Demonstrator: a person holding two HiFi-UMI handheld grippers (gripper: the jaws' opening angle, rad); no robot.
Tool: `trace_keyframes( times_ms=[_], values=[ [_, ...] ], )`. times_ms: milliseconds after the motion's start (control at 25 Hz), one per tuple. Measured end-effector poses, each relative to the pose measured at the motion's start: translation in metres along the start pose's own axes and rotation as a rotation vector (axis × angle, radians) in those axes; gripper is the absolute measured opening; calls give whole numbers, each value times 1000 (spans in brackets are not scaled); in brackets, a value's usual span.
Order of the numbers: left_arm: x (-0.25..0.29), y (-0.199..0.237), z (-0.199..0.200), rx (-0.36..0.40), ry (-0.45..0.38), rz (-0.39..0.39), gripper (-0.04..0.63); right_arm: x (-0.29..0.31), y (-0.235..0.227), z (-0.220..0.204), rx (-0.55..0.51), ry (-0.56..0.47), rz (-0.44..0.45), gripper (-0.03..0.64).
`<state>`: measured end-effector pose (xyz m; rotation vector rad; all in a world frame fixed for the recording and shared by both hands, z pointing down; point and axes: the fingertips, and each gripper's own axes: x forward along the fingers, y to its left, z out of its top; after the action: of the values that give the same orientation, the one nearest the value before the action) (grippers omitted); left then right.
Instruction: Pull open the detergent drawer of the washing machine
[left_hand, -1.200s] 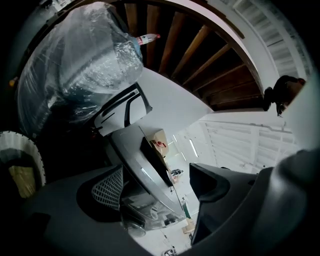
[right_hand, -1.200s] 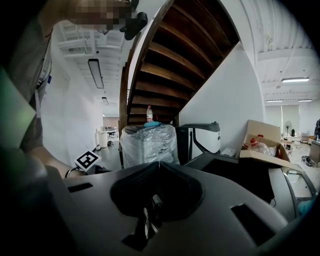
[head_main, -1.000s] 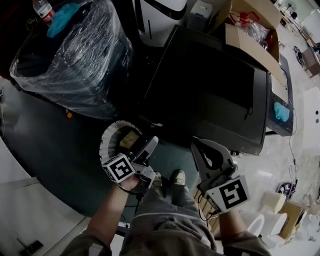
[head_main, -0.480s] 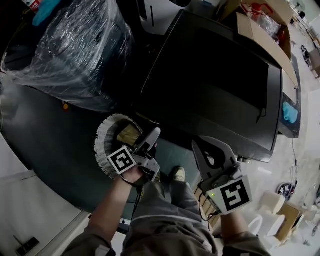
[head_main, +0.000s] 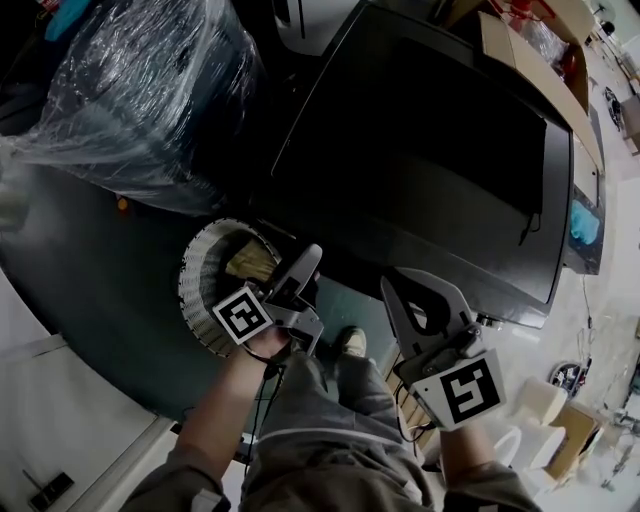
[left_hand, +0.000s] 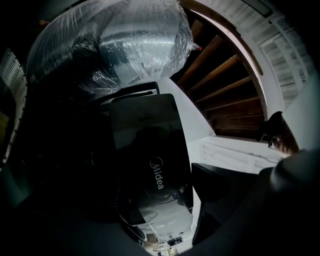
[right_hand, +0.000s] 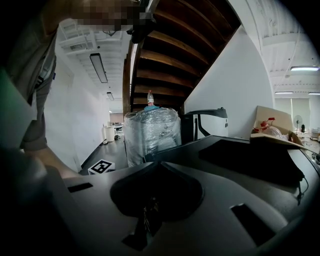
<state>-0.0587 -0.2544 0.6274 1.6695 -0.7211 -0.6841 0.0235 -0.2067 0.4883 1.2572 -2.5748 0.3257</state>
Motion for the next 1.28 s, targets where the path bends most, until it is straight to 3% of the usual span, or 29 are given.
trace_keyframes(
  times_ms=[800,1280],
  values=[
    [0,0,0,-44,-48,57,439,-9,4,-3,10,3,1,34],
    [-37,-5,-11,-56,-55,100,433,-31,20,-5,17,21,12,34]
  ],
)
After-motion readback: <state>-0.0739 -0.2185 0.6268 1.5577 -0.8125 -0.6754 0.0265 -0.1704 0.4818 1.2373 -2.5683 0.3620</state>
